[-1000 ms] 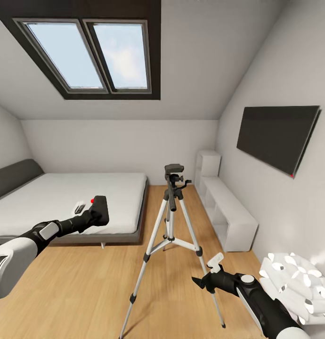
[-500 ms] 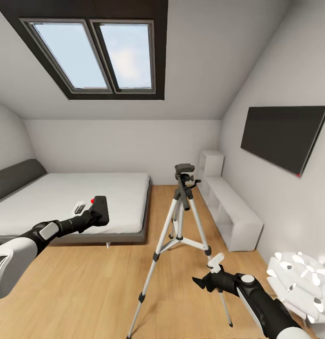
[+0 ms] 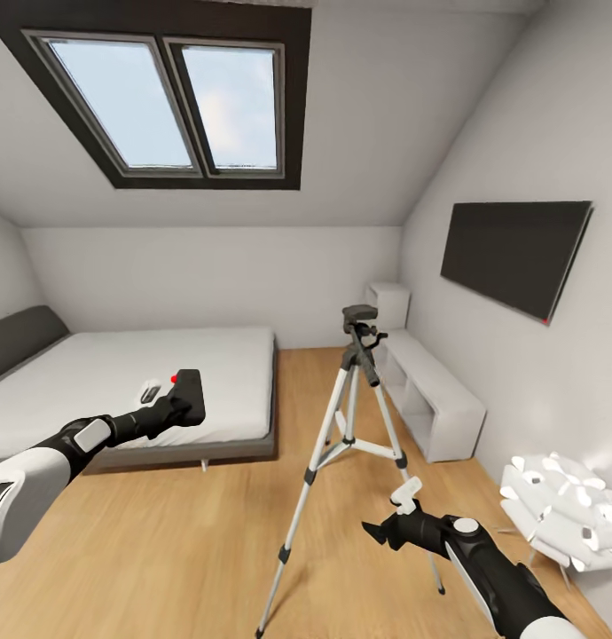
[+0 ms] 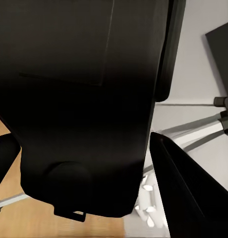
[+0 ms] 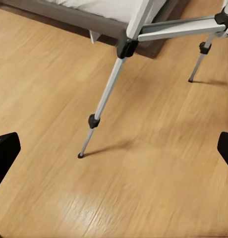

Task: Attach the digital camera to the camera tripod in the bedroom.

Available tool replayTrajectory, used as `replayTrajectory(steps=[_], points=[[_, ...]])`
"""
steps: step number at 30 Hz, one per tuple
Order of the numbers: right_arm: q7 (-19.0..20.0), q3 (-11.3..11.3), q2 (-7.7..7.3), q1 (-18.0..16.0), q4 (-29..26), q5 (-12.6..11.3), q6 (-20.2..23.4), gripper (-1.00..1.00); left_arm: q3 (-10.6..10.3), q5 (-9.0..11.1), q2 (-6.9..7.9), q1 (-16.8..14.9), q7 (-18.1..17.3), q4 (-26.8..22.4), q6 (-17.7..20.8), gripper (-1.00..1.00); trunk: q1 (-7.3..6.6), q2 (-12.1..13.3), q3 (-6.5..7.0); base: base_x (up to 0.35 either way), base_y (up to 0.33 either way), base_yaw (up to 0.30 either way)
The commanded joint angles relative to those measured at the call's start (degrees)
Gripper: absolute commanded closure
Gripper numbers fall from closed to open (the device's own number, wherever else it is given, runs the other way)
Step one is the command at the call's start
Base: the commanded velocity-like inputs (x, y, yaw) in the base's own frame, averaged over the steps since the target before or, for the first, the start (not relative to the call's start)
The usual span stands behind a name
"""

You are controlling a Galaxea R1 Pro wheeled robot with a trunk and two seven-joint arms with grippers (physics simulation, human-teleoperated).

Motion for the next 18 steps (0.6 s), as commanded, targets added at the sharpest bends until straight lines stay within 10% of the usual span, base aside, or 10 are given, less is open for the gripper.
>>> replayTrajectory(steps=[1, 18], points=[[0.16, 0.03, -0.06, -0.02, -0.1, 0.44, 0.2, -1.0, 0.6, -0.11, 0.02, 0.01, -0.18, -0.05, 0.38, 1.0, 0.01, -0.05, 0.0, -0.092, 0.326, -0.26], [0.07, -0.13, -0.5, -0.02, -0.03, 0.52, 0.2, -1.0, 0.63, -0.11, 0.15, 0.02, -0.18, -0.01, 0.46, 1.0, 0.01, -0.05, 0.52, -0.018, 0.344, -0.272]])
